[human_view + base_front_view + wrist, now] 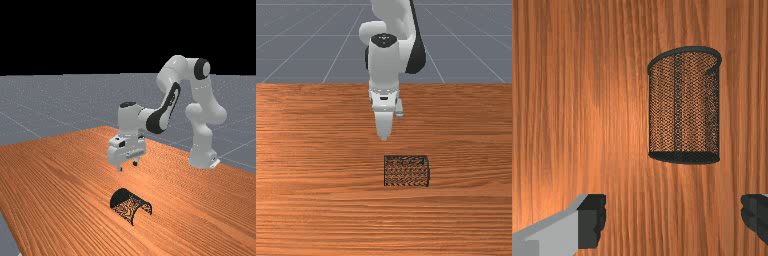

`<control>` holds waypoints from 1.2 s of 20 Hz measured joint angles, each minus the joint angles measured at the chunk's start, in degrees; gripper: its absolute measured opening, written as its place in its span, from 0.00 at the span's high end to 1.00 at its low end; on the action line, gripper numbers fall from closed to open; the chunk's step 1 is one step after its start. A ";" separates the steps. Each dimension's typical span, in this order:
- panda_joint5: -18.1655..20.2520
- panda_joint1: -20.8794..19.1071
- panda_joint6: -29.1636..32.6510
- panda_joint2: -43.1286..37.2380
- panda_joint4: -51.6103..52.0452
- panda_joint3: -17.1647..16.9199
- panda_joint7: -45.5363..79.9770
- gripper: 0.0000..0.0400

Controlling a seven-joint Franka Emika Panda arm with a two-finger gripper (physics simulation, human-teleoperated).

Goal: Rotate the holder till the hole upward

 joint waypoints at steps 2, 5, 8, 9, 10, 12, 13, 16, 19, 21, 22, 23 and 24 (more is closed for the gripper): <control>0.00 0.00 0.00 0.00 0.00 0.00 0.00 0.63; 0.00 0.00 0.00 0.00 0.00 0.00 0.00 0.92; -0.57 0.26 -0.15 -0.10 0.02 -0.23 0.51 0.21; -0.06 0.55 -0.16 -0.09 0.05 -0.26 2.42 0.12; -0.13 1.08 -0.18 -0.07 0.10 -0.18 3.61 0.08; -0.32 2.75 -0.30 0.11 0.39 0.05 7.42 0.03; -0.47 3.75 -0.41 0.28 0.66 0.30 9.16 0.02; -0.38 6.18 -0.66 0.83 1.53 1.02 13.52 0.00; -0.81 9.08 -1.25 1.84 3.14 1.79 17.91 0.00; -1.12 11.21 -1.86 2.84 4.76 2.24 21.35 0.00; -1.27 12.00 -2.10 3.24 5.40 2.51 22.18 0.00; -1.36 12.88 -2.39 3.71 6.17 2.62 23.79 0.00; -1.48 13.73 -2.70 4.21 6.99 2.78 25.11 0.00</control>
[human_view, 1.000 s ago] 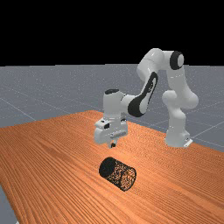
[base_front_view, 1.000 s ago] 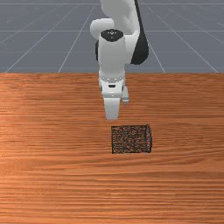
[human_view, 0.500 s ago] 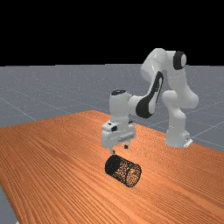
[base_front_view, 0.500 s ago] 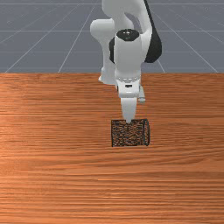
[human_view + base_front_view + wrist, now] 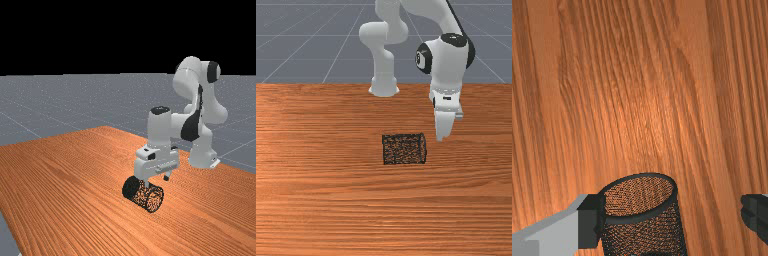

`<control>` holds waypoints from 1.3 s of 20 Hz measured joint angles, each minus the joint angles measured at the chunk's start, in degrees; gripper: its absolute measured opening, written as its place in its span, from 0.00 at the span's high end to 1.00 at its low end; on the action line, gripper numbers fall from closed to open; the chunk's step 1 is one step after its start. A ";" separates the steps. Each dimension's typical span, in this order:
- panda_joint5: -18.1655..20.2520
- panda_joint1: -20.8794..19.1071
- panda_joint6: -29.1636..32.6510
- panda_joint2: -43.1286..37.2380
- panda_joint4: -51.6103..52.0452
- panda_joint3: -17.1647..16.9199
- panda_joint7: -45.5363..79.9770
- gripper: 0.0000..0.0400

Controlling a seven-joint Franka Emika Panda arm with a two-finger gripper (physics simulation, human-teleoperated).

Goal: Rotate the holder till the hole upward

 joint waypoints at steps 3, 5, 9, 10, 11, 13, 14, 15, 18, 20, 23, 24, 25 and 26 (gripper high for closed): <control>0.44 0.51 -7.26 4.03 7.56 1.48 -2.99 0.00; 0.53 0.37 -9.85 6.85 12.45 1.48 -3.46 0.00; -5.34 3.82 -3.27 10.49 10.96 -2.23 1.68 0.00; -0.34 0.82 -6.72 13.57 14.62 0.96 -2.96 0.00; -0.55 0.89 -4.49 14.13 13.52 0.85 -2.82 0.00; -6.84 5.39 -2.90 15.48 13.14 -3.86 3.29 0.00; -7.08 5.70 -2.60 16.18 13.37 -4.15 3.62 0.00; -10.96 9.09 -10.56 20.26 20.06 -7.29 6.62 0.00; -6.23 7.26 -2.79 17.48 15.15 -3.05 4.79 0.00; -8.84 10.93 -7.30 19.89 19.68 -4.74 8.54 0.00; -11.97 14.75 -12.89 22.96 24.87 -6.88 12.03 0.00; -12.87 15.64 -14.30 23.87 26.10 -7.54 12.81 0.00; -13.93 16.67 -16.16 24.96 27.68 -8.33 13.67 0.00; -14.93 17.66 -18.07 26.11 29.33 -9.10 14.44 0.00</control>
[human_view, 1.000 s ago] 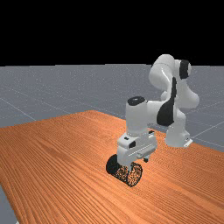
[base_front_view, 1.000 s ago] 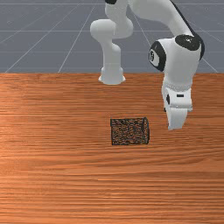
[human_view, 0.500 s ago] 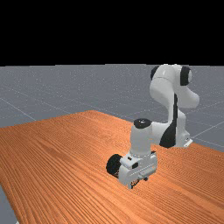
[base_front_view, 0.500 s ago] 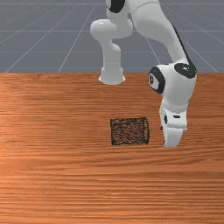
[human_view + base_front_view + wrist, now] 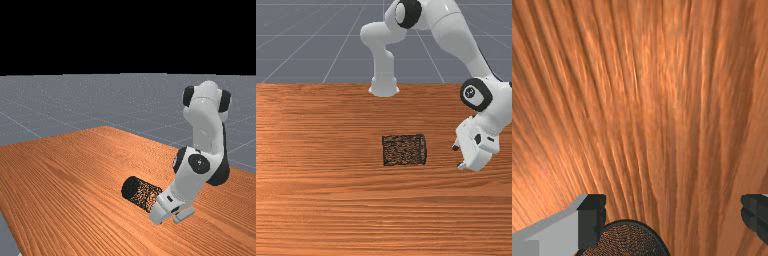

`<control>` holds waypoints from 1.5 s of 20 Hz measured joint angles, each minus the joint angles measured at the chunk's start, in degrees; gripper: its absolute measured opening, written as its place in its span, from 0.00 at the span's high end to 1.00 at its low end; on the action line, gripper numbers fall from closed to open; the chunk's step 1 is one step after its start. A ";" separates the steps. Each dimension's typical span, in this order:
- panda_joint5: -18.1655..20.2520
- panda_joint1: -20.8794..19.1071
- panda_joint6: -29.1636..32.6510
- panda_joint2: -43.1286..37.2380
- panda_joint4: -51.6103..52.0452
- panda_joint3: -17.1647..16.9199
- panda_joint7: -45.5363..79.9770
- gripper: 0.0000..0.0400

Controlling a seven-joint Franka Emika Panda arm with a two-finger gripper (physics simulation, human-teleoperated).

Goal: Rotate the holder till the hole upward

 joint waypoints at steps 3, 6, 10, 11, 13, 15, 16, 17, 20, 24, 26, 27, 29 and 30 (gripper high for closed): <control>-3.11 2.19 -4.44 1.98 2.36 -2.42 1.44 0.00; -10.60 5.74 -17.04 9.15 11.99 -9.07 1.91 0.00; -8.83 3.29 -6.03 1.42 -1.60 -6.98 2.36 0.00; -9.02 3.09 -5.51 1.05 -2.38 -7.14 2.28 0.00; -9.17 2.47 -3.92 0.03 -4.37 -7.25 1.94 0.00; -9.74 1.79 -0.99 -1.49 -7.24 -7.15 0.85 0.00; -10.02 1.61 -0.39 -1.84 -7.97 -7.29 0.65 0.00; -10.28 1.43 0.21 -2.18 -8.67 -7.42 0.46 0.00; -11.56 0.82 2.74 -3.50 -11.42 -7.95 -0.44 0.00; -12.72 -0.21 5.40 -4.93 -14.35 -8.69 -1.32 0.00; -12.93 -0.75 6.16 -5.38 -15.27 -9.02 -1.55 0.39; -13.02 -1.00 6.48 -5.57 -15.65 -9.17 -1.65 0.63; -12.80 -1.35 6.39 -5.60 -15.73 -9.32 -1.56 0.85; -12.77 -1.45 6.41 -5.63 -15.78 -9.37 -1.56 0.88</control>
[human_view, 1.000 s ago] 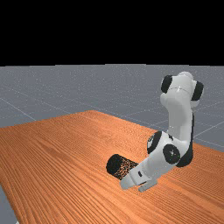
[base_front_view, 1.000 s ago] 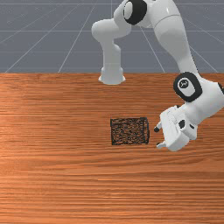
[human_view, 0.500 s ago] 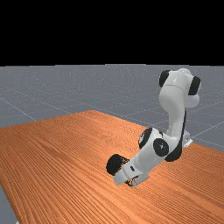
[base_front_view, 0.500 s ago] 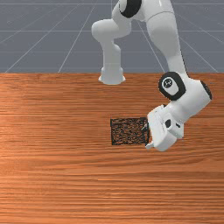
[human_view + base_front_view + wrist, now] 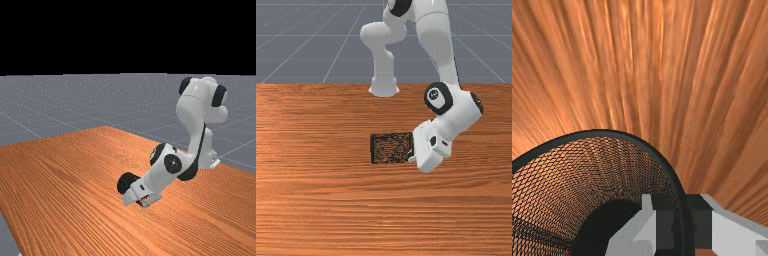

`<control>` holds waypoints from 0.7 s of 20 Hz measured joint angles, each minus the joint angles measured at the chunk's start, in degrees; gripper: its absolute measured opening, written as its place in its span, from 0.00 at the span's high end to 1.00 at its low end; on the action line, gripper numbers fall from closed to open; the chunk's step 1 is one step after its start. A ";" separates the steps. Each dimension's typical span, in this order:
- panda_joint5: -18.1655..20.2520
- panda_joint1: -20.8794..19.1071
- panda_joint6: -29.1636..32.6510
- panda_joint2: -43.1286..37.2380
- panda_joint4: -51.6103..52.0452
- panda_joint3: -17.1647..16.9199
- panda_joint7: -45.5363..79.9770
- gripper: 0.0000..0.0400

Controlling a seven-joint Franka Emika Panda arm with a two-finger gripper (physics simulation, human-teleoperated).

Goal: Rotate the holder till the hole upward

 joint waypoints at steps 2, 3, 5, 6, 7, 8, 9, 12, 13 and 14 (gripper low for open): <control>-0.21 0.01 0.02 -0.31 -0.36 -0.07 -0.22 0.91; -0.23 0.03 -0.08 -0.53 -0.48 -0.07 -0.32 0.91; -1.08 0.19 0.66 -1.52 -1.60 -0.16 -1.08 0.91; 1.84 -1.27 0.91 -2.47 -1.90 1.22 -2.09 0.91; 2.67 -1.84 1.42 -3.43 -2.58 1.75 -3.06 0.91; 4.25 -2.90 2.26 -4.74 -3.57 2.74 -4.79 0.91; 7.91 -5.23 3.69 -6.62 -5.06 4.94 -8.55 0.91; 27.66 -14.46 0.07 -11.74 -6.55 13.89 -27.53 0.86; 30.56 -15.22 -1.78 -13.36 -6.48 14.10 -30.04 0.86; 33.65 -16.05 -3.85 -14.67 -6.24 14.35 -32.51 0.86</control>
